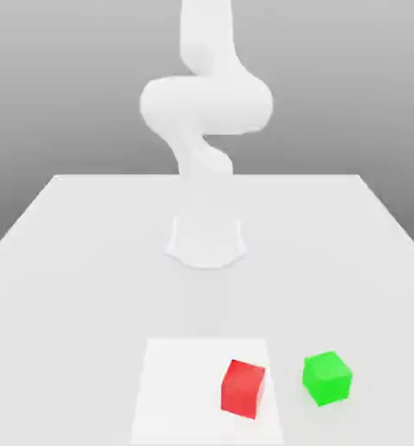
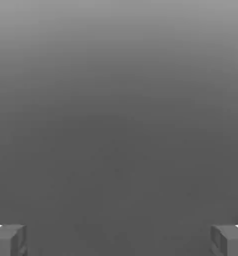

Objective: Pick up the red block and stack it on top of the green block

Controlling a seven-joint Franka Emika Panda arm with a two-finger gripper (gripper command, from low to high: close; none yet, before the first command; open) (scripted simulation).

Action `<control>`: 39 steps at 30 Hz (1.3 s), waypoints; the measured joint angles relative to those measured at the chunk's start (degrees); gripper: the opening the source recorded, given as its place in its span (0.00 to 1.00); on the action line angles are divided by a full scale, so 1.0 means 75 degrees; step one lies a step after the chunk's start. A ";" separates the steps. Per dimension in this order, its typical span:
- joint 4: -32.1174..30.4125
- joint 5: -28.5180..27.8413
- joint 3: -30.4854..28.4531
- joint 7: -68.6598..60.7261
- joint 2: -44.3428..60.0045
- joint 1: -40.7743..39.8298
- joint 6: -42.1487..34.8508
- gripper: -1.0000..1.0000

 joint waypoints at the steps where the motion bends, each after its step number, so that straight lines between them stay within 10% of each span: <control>1: -0.0103 -0.0032 0.0099 0.0173 0.0301 -0.0065 0.0141 0.50; 27: -0.1993 -0.0894 0.0788 0.3813 0.7491 -0.0149 0.3961 0.50; 28: -0.1953 -0.1008 0.0674 0.3899 0.7753 -0.0058 0.4175 0.00; 39: -0.2092 -0.0565 0.0916 0.3578 0.6890 -0.0204 0.3473 0.00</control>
